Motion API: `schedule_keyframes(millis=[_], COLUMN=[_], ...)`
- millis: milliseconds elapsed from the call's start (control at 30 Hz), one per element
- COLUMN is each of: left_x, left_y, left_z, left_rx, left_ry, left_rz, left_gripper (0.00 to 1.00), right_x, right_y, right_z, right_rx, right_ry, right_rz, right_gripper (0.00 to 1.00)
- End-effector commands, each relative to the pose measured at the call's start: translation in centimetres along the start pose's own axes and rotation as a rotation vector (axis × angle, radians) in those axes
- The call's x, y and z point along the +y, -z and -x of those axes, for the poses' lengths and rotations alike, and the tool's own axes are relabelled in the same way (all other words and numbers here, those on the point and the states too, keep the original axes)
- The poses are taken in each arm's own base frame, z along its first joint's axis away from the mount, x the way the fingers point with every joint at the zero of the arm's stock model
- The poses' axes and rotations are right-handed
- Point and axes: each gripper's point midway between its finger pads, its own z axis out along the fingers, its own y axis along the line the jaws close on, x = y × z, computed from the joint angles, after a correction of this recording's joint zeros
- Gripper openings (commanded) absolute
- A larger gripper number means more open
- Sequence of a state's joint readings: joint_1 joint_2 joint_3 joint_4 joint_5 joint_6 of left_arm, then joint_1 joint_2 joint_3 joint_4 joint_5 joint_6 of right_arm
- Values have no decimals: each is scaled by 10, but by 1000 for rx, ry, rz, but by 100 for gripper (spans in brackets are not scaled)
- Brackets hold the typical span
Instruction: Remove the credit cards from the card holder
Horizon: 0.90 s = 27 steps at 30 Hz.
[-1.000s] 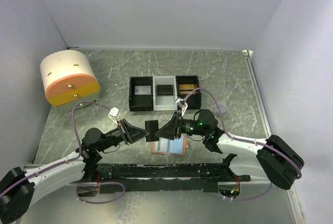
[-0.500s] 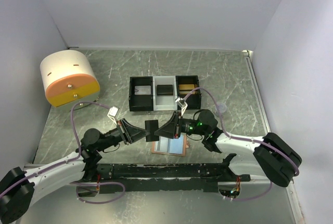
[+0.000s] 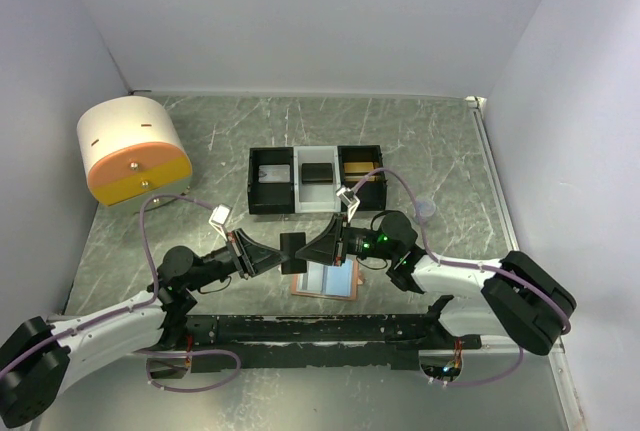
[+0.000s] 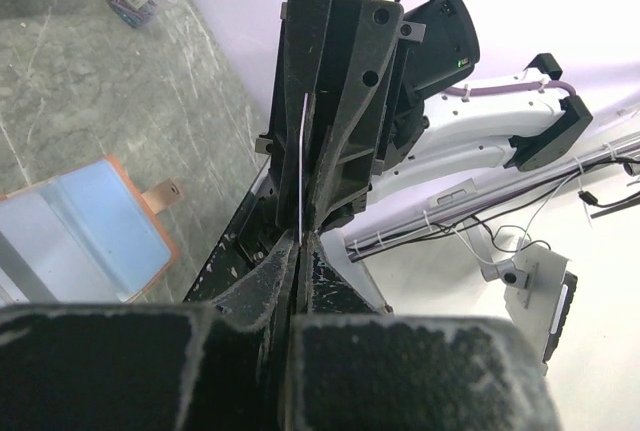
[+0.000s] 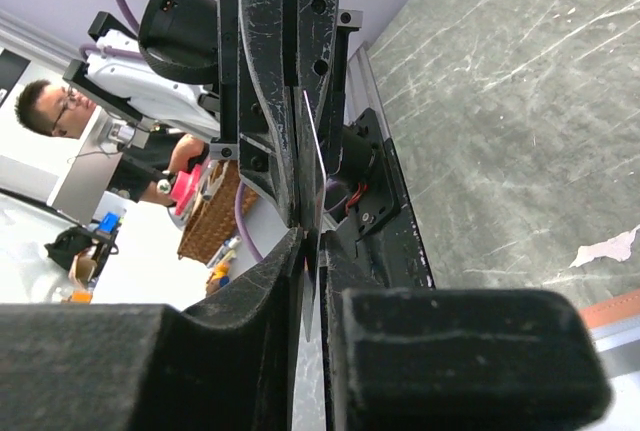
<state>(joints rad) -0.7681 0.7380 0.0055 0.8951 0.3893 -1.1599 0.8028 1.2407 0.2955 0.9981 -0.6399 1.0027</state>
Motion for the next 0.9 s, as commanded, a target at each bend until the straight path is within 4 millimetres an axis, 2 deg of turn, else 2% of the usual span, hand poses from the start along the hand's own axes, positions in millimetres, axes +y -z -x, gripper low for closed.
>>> schedule_keyframes(millis=[0, 133, 233, 300, 433, 533, 567, 600, 633, 667, 767, 867], left_x=[11, 11, 13, 14, 17, 20, 24, 38, 45, 52, 69, 73], left_y=[10, 11, 10, 9, 8, 6, 5, 7, 7, 10, 24, 36], left_z=[-14, -13, -13, -14, -14, -12, -10, -12, -8, -5, 14, 38], left_rx=[30, 26, 30, 38, 45, 56, 61, 76, 81, 93, 107, 121], left_ry=[-1, 1, 1, 3, 4, -23, -36, -39, -60, -88, -174, -265], left_rz=[1, 3, 13, 21, 45, 85, 119, 206, 268, 345, 584, 765], left_gripper=[7, 7, 8, 18, 54, 72, 82, 91, 96, 100, 100, 100], right_x=[6, 5, 4, 2, -5, -15, -20, -23, -27, -32, -39, -44], right_y=[-4, -4, -3, -2, 0, 4, 6, 8, 11, 14, 24, 32], right_z=[6, 7, 6, 6, 6, 8, 8, 10, 11, 12, 19, 29], right_rx=[-17, -15, -17, -18, -24, -32, -29, -24, -18, -15, -19, -38], right_ry=[29, 32, 29, 27, 40, 70, 86, 111, 132, 155, 224, 280], right_rz=[24, 14, 8, -3, -51, -125, -156, -188, -223, -264, -349, -423], right_gripper=[9, 0, 0, 0, 0, 0, 0, 0, 0, 0, 0, 0])
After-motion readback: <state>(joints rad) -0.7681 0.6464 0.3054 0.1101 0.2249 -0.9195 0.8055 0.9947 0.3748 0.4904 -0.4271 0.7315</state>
